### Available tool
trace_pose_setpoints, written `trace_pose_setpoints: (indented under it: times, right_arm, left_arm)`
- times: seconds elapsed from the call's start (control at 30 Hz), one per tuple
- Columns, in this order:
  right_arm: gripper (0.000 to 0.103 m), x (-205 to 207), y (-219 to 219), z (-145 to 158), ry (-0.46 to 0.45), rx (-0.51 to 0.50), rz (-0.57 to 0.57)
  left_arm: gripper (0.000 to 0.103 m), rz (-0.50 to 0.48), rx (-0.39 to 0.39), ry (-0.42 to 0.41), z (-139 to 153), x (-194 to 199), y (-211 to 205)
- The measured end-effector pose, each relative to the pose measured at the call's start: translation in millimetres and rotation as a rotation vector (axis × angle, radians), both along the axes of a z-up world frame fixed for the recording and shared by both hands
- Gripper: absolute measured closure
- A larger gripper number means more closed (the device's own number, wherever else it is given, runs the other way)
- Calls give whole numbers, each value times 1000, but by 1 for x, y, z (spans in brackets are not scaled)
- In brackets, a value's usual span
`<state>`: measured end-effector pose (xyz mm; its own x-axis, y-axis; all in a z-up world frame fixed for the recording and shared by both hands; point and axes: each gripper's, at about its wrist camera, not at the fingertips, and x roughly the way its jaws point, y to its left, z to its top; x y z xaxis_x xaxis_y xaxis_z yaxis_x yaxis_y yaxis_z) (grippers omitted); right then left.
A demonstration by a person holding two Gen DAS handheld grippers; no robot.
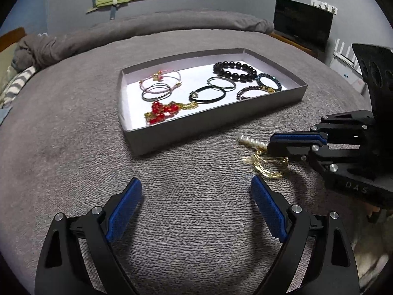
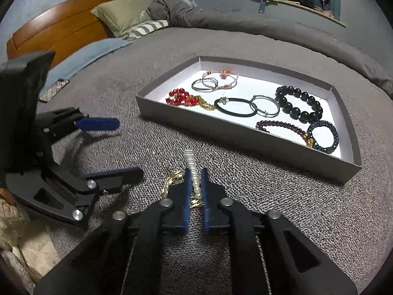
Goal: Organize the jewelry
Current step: 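Grasp the pearl hair pin with the right tool while the left grasps the gold chain ring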
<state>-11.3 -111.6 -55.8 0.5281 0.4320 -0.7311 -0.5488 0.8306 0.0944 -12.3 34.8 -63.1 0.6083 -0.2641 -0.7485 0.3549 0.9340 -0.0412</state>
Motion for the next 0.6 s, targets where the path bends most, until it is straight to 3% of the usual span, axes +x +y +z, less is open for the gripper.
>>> trace_pose_setpoints:
  times: [0.23, 0.33, 0.43, 0.6]
  right_arm:
    - [97, -6, -30, 11, -26, 12, -77]
    - [97, -8, -45, 11, -34, -30, -116]
    - [97, -4, -58, 3, 16, -31, -131]
    - [97, -8, -69, -6, 67, 2, -117]
  left_arm:
    - [12, -86, -9, -23, -4, -1, -24]
    - [13, -118, -14, -48, -3, -1, -34]
    - [15, -154, -42, -66, -1, -1, -42]
    - [18, -236, -15, -134, 3, -6, -60]
